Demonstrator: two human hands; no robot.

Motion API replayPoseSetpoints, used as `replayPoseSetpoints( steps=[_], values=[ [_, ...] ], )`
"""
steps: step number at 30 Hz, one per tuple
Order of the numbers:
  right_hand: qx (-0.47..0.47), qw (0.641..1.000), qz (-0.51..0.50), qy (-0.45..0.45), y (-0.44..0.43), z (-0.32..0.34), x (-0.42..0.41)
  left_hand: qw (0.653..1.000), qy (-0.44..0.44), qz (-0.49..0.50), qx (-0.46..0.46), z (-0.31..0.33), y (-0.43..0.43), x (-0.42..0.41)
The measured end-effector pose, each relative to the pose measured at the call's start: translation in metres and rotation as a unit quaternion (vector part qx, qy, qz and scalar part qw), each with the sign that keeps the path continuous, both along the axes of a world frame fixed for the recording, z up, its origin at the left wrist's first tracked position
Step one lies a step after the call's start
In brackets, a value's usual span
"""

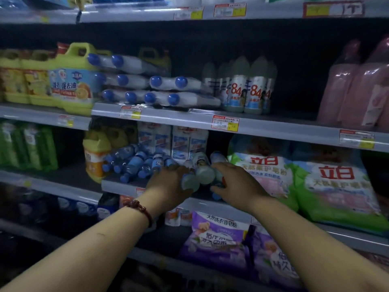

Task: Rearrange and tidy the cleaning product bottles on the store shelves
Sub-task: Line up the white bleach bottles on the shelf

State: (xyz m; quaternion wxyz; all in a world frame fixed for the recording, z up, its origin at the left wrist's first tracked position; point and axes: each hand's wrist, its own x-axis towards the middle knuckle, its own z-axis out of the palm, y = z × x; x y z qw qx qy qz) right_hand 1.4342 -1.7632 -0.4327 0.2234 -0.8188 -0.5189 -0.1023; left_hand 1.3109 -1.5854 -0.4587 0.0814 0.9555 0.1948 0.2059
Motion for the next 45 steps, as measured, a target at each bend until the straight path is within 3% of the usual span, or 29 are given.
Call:
replayPoseSetpoints(
  steps=[10, 17, 20, 24, 26, 28, 30, 36, 41, 45],
  values=[
    [0.009, 1.000, 0.024, 0.003, 0.049, -0.049, 0.017, 0.987, -0.056, -0.037, -0.143, -0.064, 0.047, 0.041],
    [0.075, 0.996, -0.005, 0.037, 0.077, -0.057, 0.034, 0.964, -0.072, 0.031, -0.254, -0.054, 0.053, 0.069],
    [0.112, 0.993, -0.014, 0.027, 0.085, -0.058, 0.042, 0.941, -0.058, 0.056, -0.329, -0.052, 0.056, 0.091],
    [0.125, 0.990, -0.061, 0.023, 0.094, -0.055, 0.053, 0.907, -0.135, 0.048, -0.396, -0.041, 0.057, 0.111],
    [0.125, 0.990, -0.066, 0.027, 0.096, -0.053, 0.057, 0.873, -0.104, 0.078, -0.470, -0.033, 0.058, 0.114],
    [0.124, 0.990, -0.061, 0.024, 0.097, -0.050, 0.060, 0.803, -0.059, 0.113, -0.583, -0.032, 0.062, 0.115],
    [0.120, 0.991, -0.056, 0.022, 0.097, -0.048, 0.064, 0.760, -0.070, 0.110, -0.636, -0.027, 0.065, 0.115],
    [0.135, 0.988, -0.073, 0.015, 0.098, -0.044, 0.064, 0.725, -0.042, 0.089, -0.682, -0.023, 0.067, 0.110],
    [0.152, 0.986, -0.068, 0.014, 0.100, -0.044, 0.060, 0.706, -0.069, 0.079, -0.701, -0.022, 0.066, 0.097],
    [0.143, 0.985, -0.090, 0.030, 0.103, -0.043, 0.055, 0.708, -0.086, 0.067, -0.698, -0.017, 0.063, 0.079]
  ],
)
